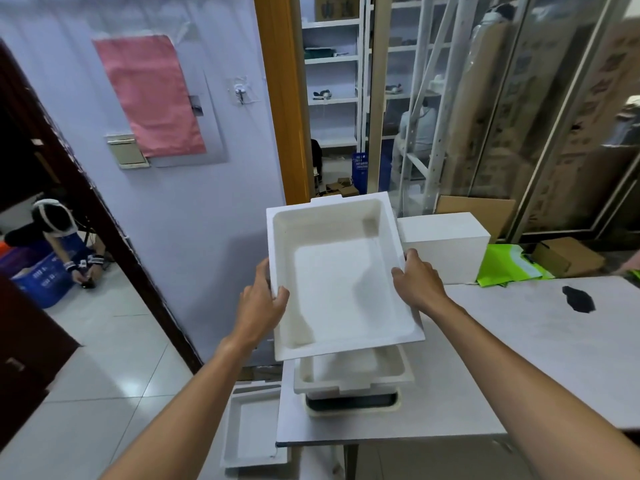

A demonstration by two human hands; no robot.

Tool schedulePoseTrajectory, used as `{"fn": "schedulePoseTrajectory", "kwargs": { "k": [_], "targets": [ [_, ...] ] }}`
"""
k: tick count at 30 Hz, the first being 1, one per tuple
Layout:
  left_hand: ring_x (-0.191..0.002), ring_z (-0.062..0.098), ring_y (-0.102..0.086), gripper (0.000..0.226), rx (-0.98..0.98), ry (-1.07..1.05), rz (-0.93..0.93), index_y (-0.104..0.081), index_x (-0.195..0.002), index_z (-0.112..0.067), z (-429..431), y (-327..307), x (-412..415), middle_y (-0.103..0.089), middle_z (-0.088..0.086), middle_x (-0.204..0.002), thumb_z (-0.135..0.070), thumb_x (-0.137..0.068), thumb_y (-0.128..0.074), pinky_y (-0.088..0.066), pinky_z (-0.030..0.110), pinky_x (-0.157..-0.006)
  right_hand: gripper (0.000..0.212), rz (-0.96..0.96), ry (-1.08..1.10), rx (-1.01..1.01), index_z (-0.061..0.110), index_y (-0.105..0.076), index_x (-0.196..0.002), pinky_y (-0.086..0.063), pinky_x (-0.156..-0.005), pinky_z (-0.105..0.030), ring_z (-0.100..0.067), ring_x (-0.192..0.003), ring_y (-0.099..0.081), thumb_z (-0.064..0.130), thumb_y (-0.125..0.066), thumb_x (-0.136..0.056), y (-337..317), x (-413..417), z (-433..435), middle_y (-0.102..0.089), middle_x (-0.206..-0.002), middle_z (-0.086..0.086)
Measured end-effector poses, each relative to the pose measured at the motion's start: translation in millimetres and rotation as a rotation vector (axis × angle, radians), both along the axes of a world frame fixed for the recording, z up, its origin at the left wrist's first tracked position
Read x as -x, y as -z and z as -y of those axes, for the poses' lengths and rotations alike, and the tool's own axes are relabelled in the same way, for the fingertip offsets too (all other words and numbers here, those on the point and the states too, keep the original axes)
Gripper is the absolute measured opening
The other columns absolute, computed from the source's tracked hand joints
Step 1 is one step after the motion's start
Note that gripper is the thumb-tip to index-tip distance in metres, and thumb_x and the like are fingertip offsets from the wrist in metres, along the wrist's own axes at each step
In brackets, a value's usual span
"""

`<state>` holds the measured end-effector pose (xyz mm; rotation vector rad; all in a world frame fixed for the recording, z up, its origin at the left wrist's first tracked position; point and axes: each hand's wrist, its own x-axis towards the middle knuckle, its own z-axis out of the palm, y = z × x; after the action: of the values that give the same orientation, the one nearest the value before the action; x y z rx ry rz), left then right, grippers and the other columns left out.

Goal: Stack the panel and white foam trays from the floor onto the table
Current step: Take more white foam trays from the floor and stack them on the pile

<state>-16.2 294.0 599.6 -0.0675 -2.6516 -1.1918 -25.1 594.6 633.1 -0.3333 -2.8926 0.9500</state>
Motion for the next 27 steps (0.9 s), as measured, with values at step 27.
{"fn": "schedulePoseTrajectory", "kwargs": {
  "k": [27],
  "targets": [
    [-0.090, 0.034, -0.065, 0.028, 0.017, -0.060, 0.100, -0.063, -0.098, -0.020, 3, -11, 8, -0.071, 0.002, -0.094, -0.044, -0.087, -0.056, -0.056, 0.048, -0.083, 0.016, -0.515, -0.351, -0.437, 0.015, -0.052, -0.111, -0.034, -0.070, -0.039, -0.031, -0.079, -0.052, 0.014, -0.042, -0.098, -28, 10, 27, -0.061, -0.096, -0.007]
  ]
}}
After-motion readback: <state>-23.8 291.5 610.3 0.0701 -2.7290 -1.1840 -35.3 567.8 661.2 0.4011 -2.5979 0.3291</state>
